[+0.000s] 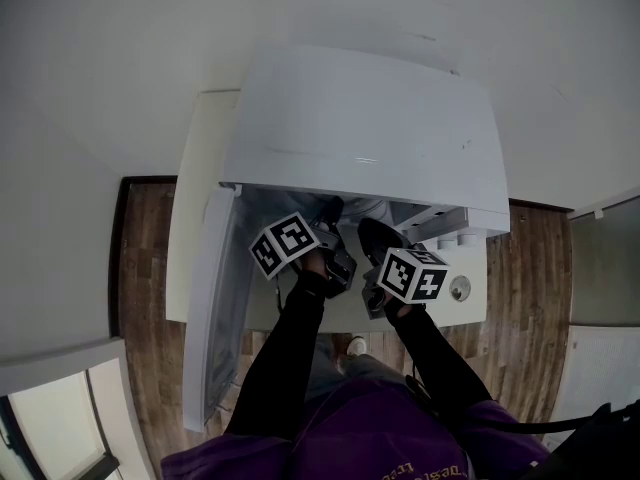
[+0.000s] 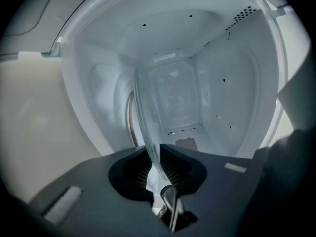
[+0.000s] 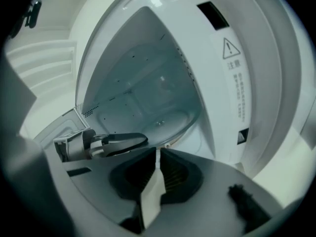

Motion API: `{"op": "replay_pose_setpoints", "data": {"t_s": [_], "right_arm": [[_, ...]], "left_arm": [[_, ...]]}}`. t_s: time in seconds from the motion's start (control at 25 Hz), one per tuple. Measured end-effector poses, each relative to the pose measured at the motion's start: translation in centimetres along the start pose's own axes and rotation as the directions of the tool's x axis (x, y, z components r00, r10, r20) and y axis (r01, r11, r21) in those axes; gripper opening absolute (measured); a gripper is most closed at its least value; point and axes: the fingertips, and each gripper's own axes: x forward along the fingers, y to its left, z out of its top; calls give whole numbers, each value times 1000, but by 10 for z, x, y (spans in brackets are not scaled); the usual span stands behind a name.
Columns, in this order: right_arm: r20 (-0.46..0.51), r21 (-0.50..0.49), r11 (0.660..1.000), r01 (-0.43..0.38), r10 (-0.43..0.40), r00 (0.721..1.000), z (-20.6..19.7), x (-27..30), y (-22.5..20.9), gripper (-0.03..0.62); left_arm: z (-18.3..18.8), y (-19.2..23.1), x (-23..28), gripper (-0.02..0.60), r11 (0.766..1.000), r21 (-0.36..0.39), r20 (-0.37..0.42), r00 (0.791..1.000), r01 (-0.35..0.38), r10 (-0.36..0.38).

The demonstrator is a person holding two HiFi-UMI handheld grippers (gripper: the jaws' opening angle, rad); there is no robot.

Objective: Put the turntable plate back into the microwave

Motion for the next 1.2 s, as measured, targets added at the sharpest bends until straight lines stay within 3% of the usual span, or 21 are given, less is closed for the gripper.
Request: {"op": "replay_pose_setpoints", "data": {"t_s": [0.08, 0.48, 0.72, 1.2], "right_arm": [[-11, -21, 1000, -1, 1, 1000, 0, 3, 1, 22], [-44, -13, 1000, 1, -2, 999, -5, 13, 7, 18], [-26, 26, 999, 25, -24, 999, -2, 14, -2, 17], [-15, 16, 1000, 14, -13, 1000, 0, 17, 0, 18]], "left_arm": [[-1, 0, 1, 61, 1000, 5, -5, 1000, -7, 7], [-7, 3, 3, 75, 993, 20, -82, 990, -114, 115], [-20, 2, 3, 115, 972, 144, -221, 951, -186, 215], [-26, 4, -1, 133, 974, 108, -345, 912, -198, 223]]}}
